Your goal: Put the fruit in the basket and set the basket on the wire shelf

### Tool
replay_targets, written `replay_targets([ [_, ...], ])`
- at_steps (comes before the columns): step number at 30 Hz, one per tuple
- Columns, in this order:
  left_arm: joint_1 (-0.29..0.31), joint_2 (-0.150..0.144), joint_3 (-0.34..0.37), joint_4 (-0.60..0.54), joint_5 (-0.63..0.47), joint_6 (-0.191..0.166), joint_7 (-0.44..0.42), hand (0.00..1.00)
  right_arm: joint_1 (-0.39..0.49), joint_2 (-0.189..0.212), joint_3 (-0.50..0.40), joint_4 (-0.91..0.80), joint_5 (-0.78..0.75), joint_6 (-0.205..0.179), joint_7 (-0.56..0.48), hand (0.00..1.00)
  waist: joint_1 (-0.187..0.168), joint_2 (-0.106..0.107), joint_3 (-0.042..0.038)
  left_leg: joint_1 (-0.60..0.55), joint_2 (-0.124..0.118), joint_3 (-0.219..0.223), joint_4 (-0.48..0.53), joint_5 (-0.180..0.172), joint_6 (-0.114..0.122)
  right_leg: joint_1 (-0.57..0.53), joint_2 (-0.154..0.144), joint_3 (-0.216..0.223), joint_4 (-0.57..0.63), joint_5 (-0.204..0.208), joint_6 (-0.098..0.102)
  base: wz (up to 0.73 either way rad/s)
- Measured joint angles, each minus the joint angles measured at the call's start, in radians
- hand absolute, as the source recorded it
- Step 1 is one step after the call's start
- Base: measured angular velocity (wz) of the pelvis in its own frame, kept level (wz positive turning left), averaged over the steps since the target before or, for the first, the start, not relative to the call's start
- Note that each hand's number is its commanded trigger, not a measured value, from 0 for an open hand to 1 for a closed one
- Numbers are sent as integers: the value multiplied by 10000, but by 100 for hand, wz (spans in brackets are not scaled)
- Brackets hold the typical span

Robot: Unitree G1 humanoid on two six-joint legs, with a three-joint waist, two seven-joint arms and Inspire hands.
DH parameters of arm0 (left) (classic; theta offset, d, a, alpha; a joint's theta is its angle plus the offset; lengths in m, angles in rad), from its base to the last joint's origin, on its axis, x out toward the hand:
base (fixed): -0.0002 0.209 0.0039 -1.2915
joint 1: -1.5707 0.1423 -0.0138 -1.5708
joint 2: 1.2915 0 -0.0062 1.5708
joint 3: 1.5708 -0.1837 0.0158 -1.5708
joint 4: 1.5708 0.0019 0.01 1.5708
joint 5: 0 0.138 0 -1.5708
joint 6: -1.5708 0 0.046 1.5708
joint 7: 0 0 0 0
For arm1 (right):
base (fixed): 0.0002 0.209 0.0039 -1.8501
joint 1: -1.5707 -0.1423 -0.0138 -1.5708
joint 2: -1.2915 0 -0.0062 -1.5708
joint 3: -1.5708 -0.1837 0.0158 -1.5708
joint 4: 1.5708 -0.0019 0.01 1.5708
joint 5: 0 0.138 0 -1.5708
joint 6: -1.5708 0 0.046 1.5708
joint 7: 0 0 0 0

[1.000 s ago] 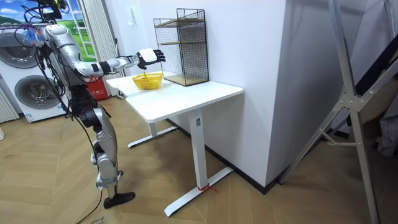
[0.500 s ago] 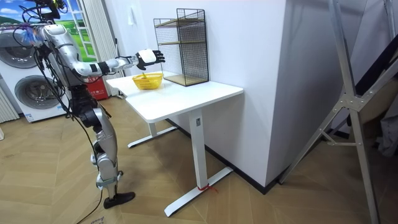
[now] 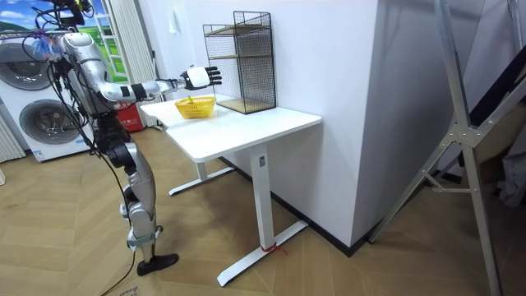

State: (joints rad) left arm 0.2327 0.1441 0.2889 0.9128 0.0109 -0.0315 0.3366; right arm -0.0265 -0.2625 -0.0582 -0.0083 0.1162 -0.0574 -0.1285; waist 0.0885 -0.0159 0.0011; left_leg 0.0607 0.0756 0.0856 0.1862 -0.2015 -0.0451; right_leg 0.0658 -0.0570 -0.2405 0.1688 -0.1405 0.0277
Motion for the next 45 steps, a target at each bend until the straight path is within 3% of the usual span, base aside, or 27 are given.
replay_targets([
  [5, 52, -115, 902, -1980, -229, -281, 2290, 0, 632, 8, -801, -66, 523, -201, -1013, 0, 27, 372, -168, 54, -11, -15, -66, 24, 9, 37, -3, 43, -1, -10, 6, 1],
  [10, 43, -134, 1564, -5008, 275, -820, 4502, 0, 1514, 199, -1004, -57, 726, -201, -1548, 0, 30, 282, -119, 10, -14, -17, -35, 68, -8, -14, -4, 76, 22, -56, 6, 0],
  [12, -63, -130, 1744, -6478, 574, -1136, 5382, 0, 1694, 507, -1198, -57, 772, -203, -1840, 0, 24, 237, -130, 31, -30, -12, -24, 68, -7, 0, -3, 127, 19, -56, 6, 0],
  [15, -80, -109, 1831, -7752, 703, -1460, 6058, 0, 1733, 611, -1241, -57, 843, -313, -2017, 0, 21, 274, -121, 75, -35, 20, -28, 70, -3, -3, -3, 186, 34, -53, 5, -5],
  [19, -242, -93, 1890, -8903, 702, -1474, 6334, 0, 1739, 621, -1241, -57, 925, -383, -1927, 0, 37, 311, -105, 35, -27, 29, 7, 69, -3, -137, 4, 204, 64, -48, -3, -1],
  [23, -350, -88, 1727, -10092, 489, -1557, 5837, 0, 1738, 653, -1213, -68, 1239, -383, -1448, 0, 20, 385, -67, 18, -32, 16, -31, 65, -1, -133, 1, 191, 14, -53, 4, 1],
  [26, -446, -90, 1192, -10506, -611, -1686, 4872, 0, 1739, 706, -1071, -69, 1359, -398, -1062, 0, -39, 441, -38, 13, -35, 11, -31, 66, -2, -109, -4, 173, 15, -57, 8, 1],
  [28, -444, -92, 889, -10501, -1145, -1686, 4135, 0, 1740, 721, -881, -63, 1368, -401, -831, 0, -40, 462, -12, 18, -36, 25, -32, 66, -1, -110, -4, 182, 16, -57, 9, 0],
  [33, -451, -124, -1001, -10465, -2981, -1681, 1584, 0, 1704, 755, -335, -43, 1797, -404, -117, 0, -201, 340, 97, -32, -45, 38, 28, 67, 0, -157, -12, 185, 14, -59, 12, 0],
  [39, -821, -116, -2231, -9774, -4375, -1609, -1038, 0, 1635, 769, 129, -46, 2593, -416, 518, 0, -372, 341, 108, -26, -30, 330, 31, 67, 0, -367, -4, 485, 155, -54, 7, -14],
  [42, -939, -103, -2564, -9537, -5206, -1599, -1666, 0, 1626, 759, 419, -45, 3170, -584, 716, 0, -583, 343, 107, -12, -7, 504, 28, 67, 0, -446, 0, 592, 205, -41, -7, -15],
  [45, -1123, -104, -2839, -9324, -5325, -1598, -2073, 0, 1630, 762, 623, -39, 3444, -673, 999, 0, -660, 350, 112, 58, 10, 640, 26, 67, 0, -466, 16, 713, 266, -31, -18, -12],
])
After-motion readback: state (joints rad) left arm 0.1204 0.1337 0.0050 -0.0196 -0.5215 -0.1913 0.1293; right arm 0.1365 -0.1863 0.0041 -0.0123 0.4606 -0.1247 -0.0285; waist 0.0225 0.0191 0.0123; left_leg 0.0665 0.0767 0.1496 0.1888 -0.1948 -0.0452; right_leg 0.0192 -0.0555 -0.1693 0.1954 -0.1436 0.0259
